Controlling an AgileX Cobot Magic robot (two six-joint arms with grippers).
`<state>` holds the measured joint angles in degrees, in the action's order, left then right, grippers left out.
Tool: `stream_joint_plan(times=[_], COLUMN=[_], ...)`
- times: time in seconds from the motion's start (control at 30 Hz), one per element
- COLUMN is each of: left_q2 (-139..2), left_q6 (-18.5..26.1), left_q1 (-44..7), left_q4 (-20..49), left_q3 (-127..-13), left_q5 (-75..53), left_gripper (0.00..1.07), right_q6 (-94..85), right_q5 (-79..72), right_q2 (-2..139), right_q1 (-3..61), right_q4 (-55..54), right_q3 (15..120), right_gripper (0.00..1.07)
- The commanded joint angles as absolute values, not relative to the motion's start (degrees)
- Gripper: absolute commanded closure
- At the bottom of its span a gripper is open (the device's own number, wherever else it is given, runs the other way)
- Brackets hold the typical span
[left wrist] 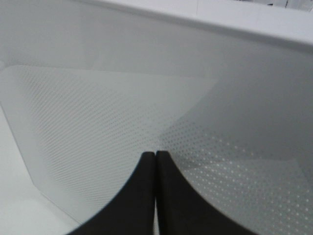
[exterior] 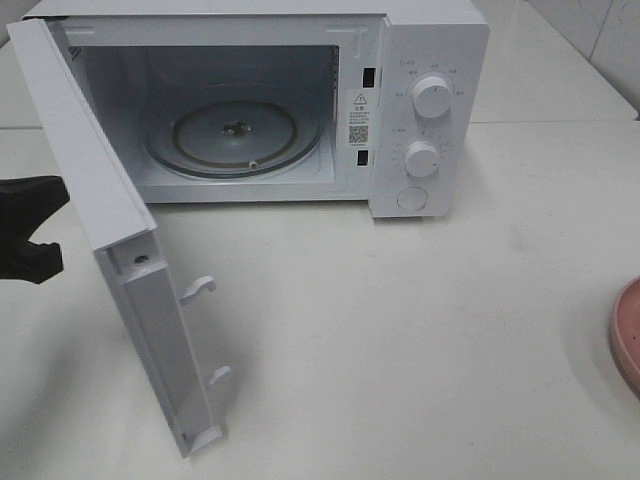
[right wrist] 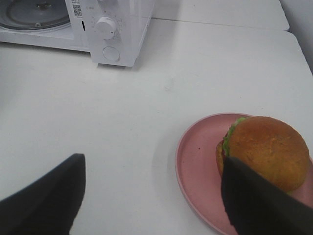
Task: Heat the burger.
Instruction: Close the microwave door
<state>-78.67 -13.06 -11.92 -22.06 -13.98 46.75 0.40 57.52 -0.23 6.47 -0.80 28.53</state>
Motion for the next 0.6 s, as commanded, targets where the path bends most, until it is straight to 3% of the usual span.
stream_joint_plan(times=[0.03,0.33,0.6], left_q2=[-80.6,-83.9,-88.7], left_q6=[-10.4,-9.9,-5.2], left_q1=[-16.0,-22.9,-29.5], left_q4=[-15.9,-9.2,0.0], left_q3=[-15.1,-19.2,-25.8], left_q5=[47.4,46.9,43.7], left_gripper=[1.07,1.07,1.07], right_q6=[0.0,0.0,0.0], right_q5=[57.0,57.0,57.0], right_q2=[-1.7,-1.7,-1.7], right_q1=[6.1,6.1,6.1], right_q4=[-1.0,-1.0,-1.0], right_q3=[28.5,28.5,28.5], right_gripper=[0.34,0.34,0.34])
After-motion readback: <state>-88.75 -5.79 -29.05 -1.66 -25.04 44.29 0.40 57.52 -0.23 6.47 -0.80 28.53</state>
